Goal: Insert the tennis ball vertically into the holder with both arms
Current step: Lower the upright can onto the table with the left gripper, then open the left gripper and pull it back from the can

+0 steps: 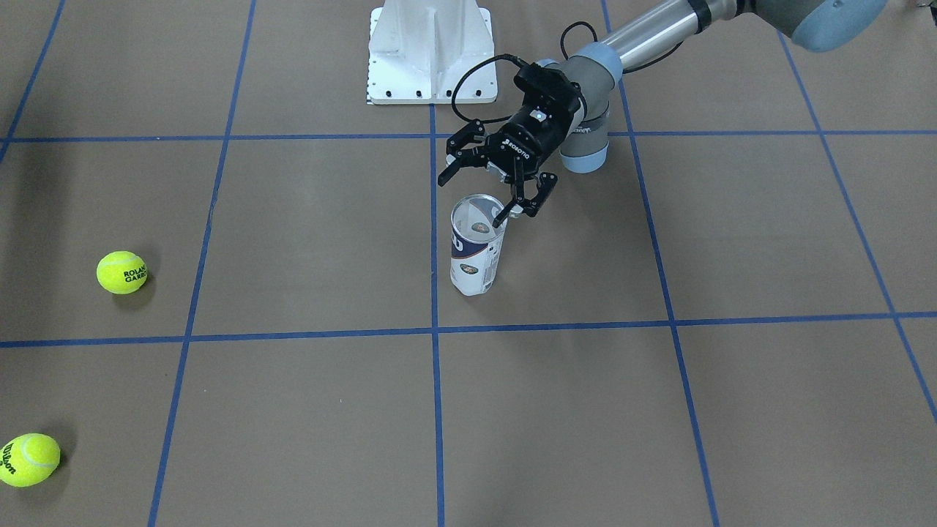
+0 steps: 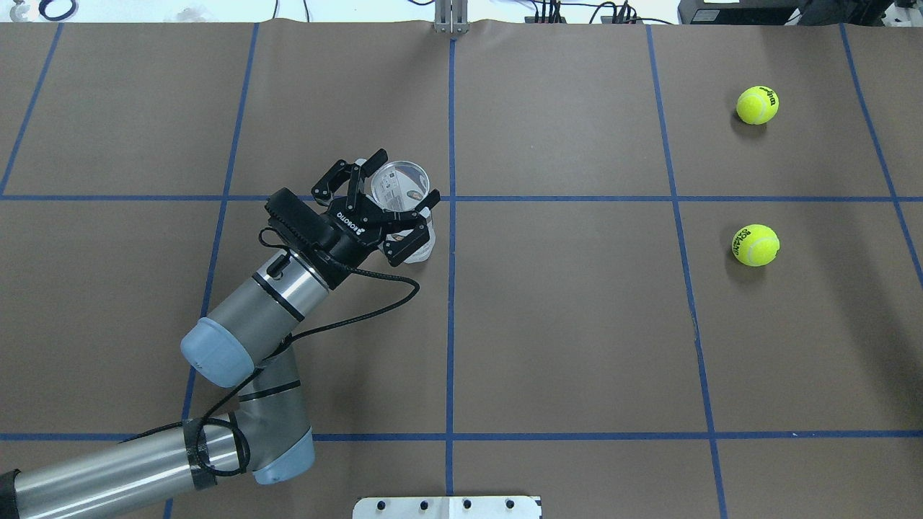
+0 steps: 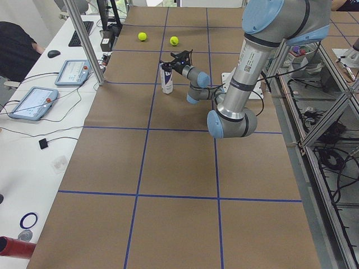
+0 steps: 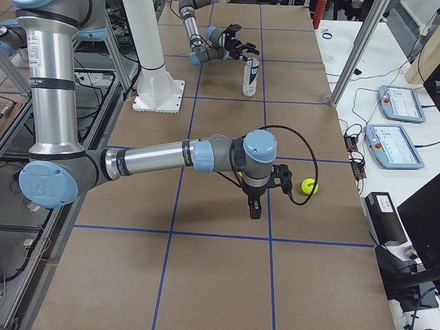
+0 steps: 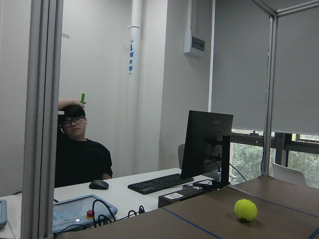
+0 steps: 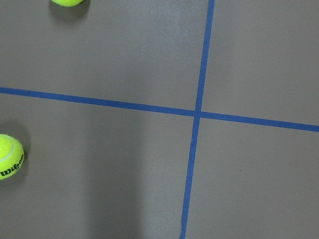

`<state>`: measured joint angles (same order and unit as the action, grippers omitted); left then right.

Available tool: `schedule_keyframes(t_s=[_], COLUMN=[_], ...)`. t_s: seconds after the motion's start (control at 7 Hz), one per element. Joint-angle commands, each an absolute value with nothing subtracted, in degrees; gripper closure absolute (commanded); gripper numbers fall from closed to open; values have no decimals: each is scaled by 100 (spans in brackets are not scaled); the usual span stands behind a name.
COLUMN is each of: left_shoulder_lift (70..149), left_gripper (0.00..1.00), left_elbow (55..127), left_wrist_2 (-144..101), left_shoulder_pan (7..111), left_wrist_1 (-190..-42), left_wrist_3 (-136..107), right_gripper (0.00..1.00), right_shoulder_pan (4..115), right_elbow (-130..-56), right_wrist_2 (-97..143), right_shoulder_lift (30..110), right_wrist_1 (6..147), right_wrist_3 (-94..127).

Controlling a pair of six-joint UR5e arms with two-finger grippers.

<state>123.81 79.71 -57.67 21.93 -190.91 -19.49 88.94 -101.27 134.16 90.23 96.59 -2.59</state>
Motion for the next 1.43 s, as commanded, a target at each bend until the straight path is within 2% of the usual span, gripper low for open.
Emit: schedule_keyframes(t_s=[0.0, 0.29, 0.43, 0.57, 0.86, 1.0, 1.29], left_shoulder_lift=[12071, 10565, 9877, 9592, 9554, 9632, 9973], left_gripper=[1, 1, 1, 1, 1, 1, 1], left_elbow=[9255, 10454, 10720, 10757, 10837, 10750, 10303], left_wrist_2=[-5853, -5994, -6203, -6805, -8107, -8164, -8165], left_shoulder_pan=[2373, 2364, 2364, 2364, 2391, 2347, 2303], left_wrist_1=[-17717, -17570, -17474, -17003, -15799, -15759, -15611], left_wrist_3=[-1776, -1985, -2378, -3165, -4004, -4251, -4587], right_gripper=[1, 1, 1, 1, 1, 1, 1], right_shoulder_pan=[8895, 8895, 8895, 8895, 8895, 8886, 8825], right_elbow=[-10169, -10212, -10239, -10239, -10213, -10178, -10135], right_wrist_2=[13421, 13456, 13439, 13412, 13403, 13308, 13148], right_shoulder_lift=[9026, 9009, 8965, 8965, 8956, 8695, 8657], right_wrist_1=[9659, 9659, 9659, 9659, 9659, 9677, 9668], right_wrist_3=[-246, -246, -237, -237, -229, -229, -211])
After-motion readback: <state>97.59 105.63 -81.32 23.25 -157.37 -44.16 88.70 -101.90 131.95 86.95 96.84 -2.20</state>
